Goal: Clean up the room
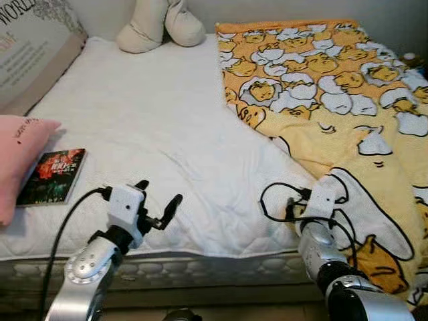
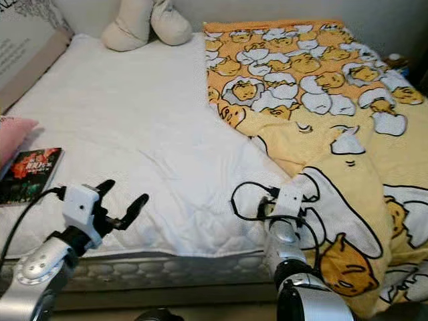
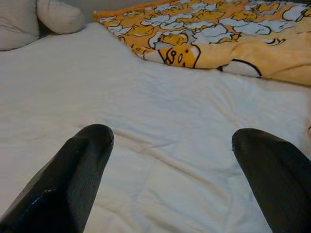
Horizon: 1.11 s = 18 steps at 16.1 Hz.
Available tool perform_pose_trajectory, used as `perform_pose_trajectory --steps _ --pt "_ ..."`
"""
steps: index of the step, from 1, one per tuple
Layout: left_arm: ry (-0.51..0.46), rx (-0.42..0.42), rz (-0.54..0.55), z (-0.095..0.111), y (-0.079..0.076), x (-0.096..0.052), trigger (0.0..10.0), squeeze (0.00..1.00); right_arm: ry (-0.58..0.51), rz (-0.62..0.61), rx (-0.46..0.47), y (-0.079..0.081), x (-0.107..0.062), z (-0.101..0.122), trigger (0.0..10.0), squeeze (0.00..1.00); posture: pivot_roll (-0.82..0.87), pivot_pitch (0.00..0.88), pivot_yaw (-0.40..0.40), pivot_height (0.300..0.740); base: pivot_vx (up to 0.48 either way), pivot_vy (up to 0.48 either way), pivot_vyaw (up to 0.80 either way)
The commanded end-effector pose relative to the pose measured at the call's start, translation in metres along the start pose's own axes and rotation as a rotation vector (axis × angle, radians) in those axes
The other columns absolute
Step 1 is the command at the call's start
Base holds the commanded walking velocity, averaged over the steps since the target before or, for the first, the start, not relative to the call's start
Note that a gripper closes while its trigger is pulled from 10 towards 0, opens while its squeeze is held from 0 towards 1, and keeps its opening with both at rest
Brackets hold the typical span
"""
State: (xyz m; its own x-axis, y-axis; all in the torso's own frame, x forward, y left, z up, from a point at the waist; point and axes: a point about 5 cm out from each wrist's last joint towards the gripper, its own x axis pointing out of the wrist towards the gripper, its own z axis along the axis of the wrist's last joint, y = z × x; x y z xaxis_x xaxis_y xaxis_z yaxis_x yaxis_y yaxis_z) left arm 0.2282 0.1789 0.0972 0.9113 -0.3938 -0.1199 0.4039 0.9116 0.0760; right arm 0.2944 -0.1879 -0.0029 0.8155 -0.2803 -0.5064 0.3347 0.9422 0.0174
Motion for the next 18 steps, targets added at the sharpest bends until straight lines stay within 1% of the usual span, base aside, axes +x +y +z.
perform_pose_trajectory --steps 1,3,18 --pt "0.006 0.012 0.009 0.0036 0.0047 -0.0062 10.0 0.00 0.022 0.013 -0.032 0.0052 0.0003 -0.0005 10.0 0.00 0.18 0.000 0.124 0.740 0.000 0.000 0.00" --pt "0.019 0.018 0.009 0.0042 0.0062 -0.0109 10.0 0.00 0.055 0.013 -0.047 0.0044 -0.0008 -0.0068 10.0 0.00 0.19 0.007 0.124 0.740 0.000 0.000 0.00" --pt "0.019 0.018 0.009 0.0042 0.0062 -0.0109 10.0 0.00 0.055 0.013 -0.047 0.0044 -0.0008 -0.0068 10.0 0.00 0.19 0.007 0.124 0.740 0.000 0.000 0.00"
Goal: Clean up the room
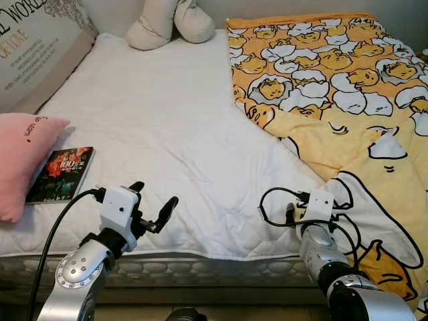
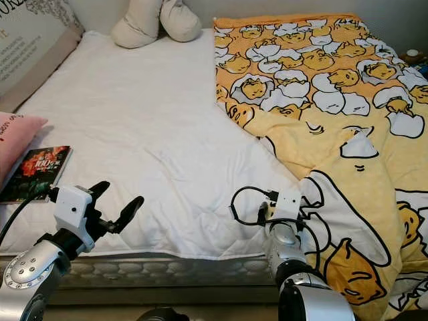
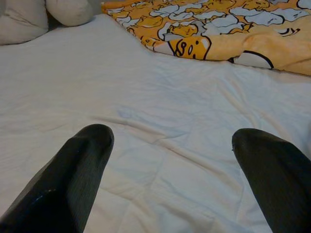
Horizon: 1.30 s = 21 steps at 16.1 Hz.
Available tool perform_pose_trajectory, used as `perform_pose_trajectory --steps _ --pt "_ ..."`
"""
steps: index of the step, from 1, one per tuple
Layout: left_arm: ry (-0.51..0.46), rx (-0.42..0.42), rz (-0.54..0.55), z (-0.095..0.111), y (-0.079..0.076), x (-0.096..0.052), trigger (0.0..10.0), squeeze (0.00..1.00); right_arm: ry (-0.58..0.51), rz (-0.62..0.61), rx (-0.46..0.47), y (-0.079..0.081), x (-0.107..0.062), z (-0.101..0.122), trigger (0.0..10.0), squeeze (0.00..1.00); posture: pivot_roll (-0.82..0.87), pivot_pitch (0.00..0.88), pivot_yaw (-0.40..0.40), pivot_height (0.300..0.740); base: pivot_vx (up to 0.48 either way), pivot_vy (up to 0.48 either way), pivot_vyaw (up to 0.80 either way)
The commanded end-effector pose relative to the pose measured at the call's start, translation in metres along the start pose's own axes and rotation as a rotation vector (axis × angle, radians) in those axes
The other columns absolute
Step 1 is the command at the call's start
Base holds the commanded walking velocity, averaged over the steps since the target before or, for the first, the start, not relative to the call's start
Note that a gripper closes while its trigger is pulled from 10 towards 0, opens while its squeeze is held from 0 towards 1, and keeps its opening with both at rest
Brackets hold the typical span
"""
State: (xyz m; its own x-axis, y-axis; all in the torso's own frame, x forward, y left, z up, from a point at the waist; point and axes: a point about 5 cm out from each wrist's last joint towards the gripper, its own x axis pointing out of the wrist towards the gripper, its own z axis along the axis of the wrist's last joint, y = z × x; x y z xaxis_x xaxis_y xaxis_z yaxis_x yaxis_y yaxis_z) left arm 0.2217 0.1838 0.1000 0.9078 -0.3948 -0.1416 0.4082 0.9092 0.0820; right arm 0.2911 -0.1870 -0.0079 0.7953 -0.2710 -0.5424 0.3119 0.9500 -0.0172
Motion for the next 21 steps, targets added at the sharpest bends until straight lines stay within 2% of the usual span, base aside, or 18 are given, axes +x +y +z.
perform_pose_trajectory --steps 1,2,4,5,6,11,14,17,18,21 --pt "0.006 0.011 0.013 0.003 0.004 -0.005 10.0 0.00 0.024 0.009 -0.009 0.005 -0.001 -0.002 10.0 0.00 0.19 0.010 0.124 0.740 0.000 0.000 0.00" --pt "0.029 0.027 -0.052 0.000 -0.003 -0.004 10.0 0.00 0.047 0.040 -0.002 0.009 -0.005 -0.015 0.0 0.00 0.15 0.000 0.121 0.740 0.000 0.000 0.00" --pt "0.054 0.028 -0.169 -0.006 -0.018 -0.002 10.0 0.00 0.064 0.093 -0.012 0.016 -0.012 -0.034 0.0 0.00 0.14 0.000 0.117 0.740 0.000 0.000 0.00" --pt "0.038 -0.001 -0.241 -0.004 -0.028 -0.002 10.0 0.00 0.056 0.107 -0.026 0.018 -0.013 -0.034 0.0 0.00 0.14 0.000 0.117 0.740 0.000 0.000 0.00" --pt "0.037 0.033 -0.310 -0.004 -0.037 -0.002 10.0 0.00 0.051 0.114 -0.031 0.020 -0.014 -0.035 0.0 0.00 0.13 0.000 0.119 0.740 0.000 0.000 0.00" --pt "0.015 0.064 -0.388 -0.001 -0.041 -0.006 10.0 0.00 0.062 0.140 -0.041 0.021 -0.017 -0.043 0.0 0.00 0.13 0.000 0.122 0.740 0.000 0.000 0.00" --pt "0.009 0.049 -0.468 0.002 -0.047 -0.013 10.0 0.00 0.106 0.247 -0.067 0.029 -0.026 -0.062 0.0 0.00 0.13 0.000 0.117 0.740 0.000 0.000 0.00" --pt "0.021 0.070 -0.478 0.000 -0.040 -0.014 10.0 0.00 0.150 0.408 -0.166 0.036 -0.041 -0.087 0.0 0.00 0.13 0.002 0.115 0.740 0.000 0.000 0.00" --pt "0.022 0.070 -0.477 0.000 -0.040 -0.014 10.0 0.00 0.151 0.416 -0.175 0.035 -0.042 -0.088 0.0 0.00 0.13 0.002 0.115 0.740 0.000 0.000 0.00" --pt "0.013 0.025 -0.510 0.002 -0.046 -0.015 10.0 0.00 0.218 0.542 -0.301 0.028 -0.054 -0.113 0.0 0.00 0.13 0.003 0.115 0.740 0.000 0.000 0.00"
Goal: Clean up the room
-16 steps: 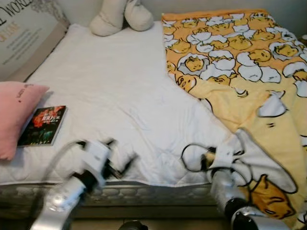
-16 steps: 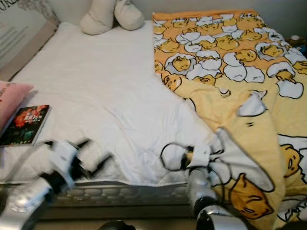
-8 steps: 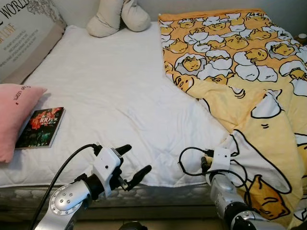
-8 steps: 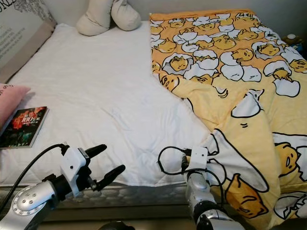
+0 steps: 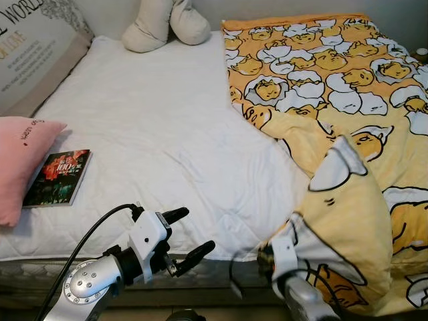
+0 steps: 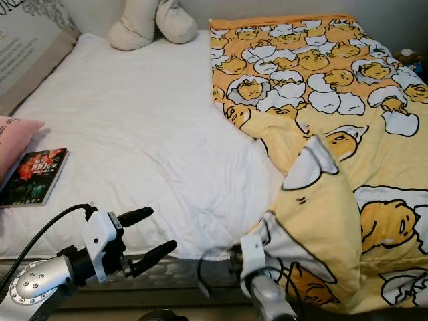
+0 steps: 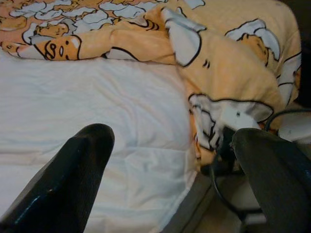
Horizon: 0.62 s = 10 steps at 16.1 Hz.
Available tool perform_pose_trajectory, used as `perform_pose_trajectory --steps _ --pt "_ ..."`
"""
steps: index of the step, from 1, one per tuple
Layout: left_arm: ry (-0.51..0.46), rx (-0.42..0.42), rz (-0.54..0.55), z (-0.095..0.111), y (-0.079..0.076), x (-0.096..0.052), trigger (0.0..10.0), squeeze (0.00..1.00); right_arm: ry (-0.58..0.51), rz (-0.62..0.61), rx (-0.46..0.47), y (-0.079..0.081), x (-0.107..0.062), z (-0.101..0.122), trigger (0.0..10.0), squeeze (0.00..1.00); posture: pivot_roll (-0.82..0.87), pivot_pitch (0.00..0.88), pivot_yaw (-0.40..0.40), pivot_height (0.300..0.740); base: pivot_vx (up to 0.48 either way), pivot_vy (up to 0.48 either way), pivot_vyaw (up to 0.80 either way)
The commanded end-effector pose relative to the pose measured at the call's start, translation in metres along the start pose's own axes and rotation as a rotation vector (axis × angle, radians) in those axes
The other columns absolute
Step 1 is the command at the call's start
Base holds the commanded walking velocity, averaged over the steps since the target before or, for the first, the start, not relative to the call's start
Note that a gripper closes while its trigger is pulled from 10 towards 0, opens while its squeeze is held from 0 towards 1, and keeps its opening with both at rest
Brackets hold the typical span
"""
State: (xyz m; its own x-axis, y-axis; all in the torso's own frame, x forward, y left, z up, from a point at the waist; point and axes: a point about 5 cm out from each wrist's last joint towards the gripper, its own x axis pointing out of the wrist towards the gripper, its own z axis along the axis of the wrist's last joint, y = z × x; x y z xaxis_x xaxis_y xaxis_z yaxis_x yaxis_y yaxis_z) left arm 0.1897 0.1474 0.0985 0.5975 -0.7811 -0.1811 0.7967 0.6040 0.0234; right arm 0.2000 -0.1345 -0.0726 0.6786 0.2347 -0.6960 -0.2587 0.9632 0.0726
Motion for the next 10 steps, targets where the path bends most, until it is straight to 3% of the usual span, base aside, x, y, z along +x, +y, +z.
perform_pose_trajectory --steps 1,4,10 --pt "0.005 -0.006 -0.028 0.001 -0.002 -0.001 10.0 0.00 0.037 0.058 -0.050 0.007 -0.002 -0.010 0.0 0.00 0.13 0.006 0.113 0.740 0.000 0.000 0.00" --pt "0.012 0.009 -0.042 0.000 0.000 -0.001 10.0 0.00 0.092 0.049 -0.091 -0.001 -0.008 -0.024 0.0 0.00 0.13 0.008 0.117 0.740 0.000 0.000 0.00" --pt "0.020 0.020 -0.035 -0.001 0.002 -0.001 10.0 0.00 0.249 0.085 -0.266 -0.012 -0.025 -0.059 0.0 0.00 0.14 0.011 0.119 0.740 0.000 0.000 0.00"
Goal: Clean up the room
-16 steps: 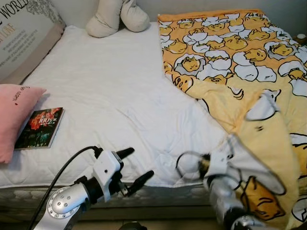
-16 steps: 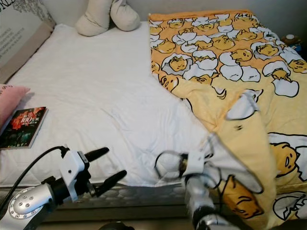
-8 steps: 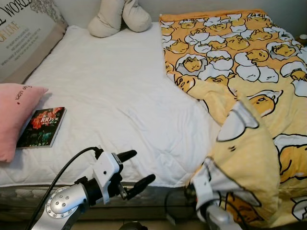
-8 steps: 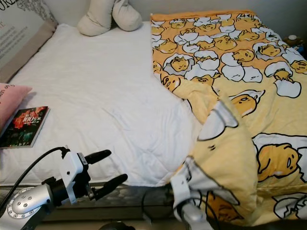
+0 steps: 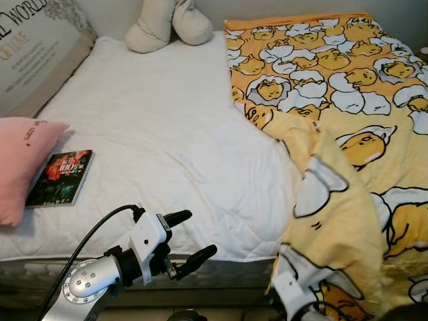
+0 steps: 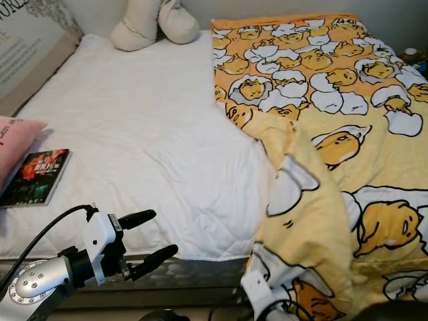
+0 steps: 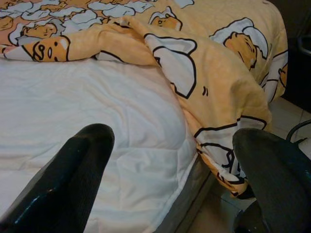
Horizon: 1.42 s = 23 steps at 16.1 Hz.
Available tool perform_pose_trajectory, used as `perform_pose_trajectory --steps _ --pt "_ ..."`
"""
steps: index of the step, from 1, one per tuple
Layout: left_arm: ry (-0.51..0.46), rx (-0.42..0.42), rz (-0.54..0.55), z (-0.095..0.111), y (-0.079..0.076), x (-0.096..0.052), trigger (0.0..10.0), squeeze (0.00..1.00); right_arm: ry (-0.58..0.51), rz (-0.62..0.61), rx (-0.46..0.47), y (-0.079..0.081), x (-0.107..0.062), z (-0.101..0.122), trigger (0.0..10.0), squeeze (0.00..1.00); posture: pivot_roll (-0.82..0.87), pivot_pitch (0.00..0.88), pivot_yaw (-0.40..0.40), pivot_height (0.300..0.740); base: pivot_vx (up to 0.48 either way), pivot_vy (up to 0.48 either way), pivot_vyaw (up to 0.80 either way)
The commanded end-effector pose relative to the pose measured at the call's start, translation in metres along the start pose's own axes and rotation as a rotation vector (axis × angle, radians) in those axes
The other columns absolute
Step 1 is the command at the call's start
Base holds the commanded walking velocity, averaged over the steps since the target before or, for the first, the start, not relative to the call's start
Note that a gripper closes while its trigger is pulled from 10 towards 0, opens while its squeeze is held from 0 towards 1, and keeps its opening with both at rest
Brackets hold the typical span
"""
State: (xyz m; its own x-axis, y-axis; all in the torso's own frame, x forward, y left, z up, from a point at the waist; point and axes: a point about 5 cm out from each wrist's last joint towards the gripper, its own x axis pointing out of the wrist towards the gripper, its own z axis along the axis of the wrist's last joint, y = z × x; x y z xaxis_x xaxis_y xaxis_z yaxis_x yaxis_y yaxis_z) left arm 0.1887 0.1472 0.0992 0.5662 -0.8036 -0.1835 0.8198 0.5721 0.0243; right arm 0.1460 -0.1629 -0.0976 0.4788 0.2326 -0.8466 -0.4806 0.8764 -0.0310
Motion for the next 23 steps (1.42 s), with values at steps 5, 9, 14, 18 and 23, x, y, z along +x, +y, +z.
perform_pose_trajectory --steps 5,9,14,18,23 --pt "0.021 0.011 0.012 -0.002 0.003 0.000 10.0 0.00 -0.026 0.157 -0.076 0.017 0.006 0.018 0.0 0.00 0.14 0.013 0.120 0.740 0.000 0.000 0.00" --pt "0.020 0.013 0.015 -0.002 0.003 0.001 10.0 0.00 -0.118 0.237 -0.164 0.014 0.010 0.052 0.0 0.00 0.14 0.016 0.118 0.740 0.000 0.000 0.00" --pt "0.015 0.007 0.017 -0.002 0.002 0.003 10.0 0.00 -0.120 0.523 -0.303 0.032 0.007 0.065 0.0 0.00 0.14 0.018 0.111 0.740 0.000 0.000 0.00" --pt "0.011 0.004 0.017 -0.002 0.002 0.005 10.0 0.00 -0.166 0.660 -0.419 0.040 0.004 0.077 0.0 0.00 0.13 0.014 0.105 0.740 0.000 0.000 0.00" --pt "0.013 -0.001 0.003 -0.003 0.001 0.007 10.0 0.00 -0.160 0.754 -0.541 0.047 -0.001 0.073 0.0 0.00 0.13 0.012 0.100 0.740 0.000 0.000 0.00"
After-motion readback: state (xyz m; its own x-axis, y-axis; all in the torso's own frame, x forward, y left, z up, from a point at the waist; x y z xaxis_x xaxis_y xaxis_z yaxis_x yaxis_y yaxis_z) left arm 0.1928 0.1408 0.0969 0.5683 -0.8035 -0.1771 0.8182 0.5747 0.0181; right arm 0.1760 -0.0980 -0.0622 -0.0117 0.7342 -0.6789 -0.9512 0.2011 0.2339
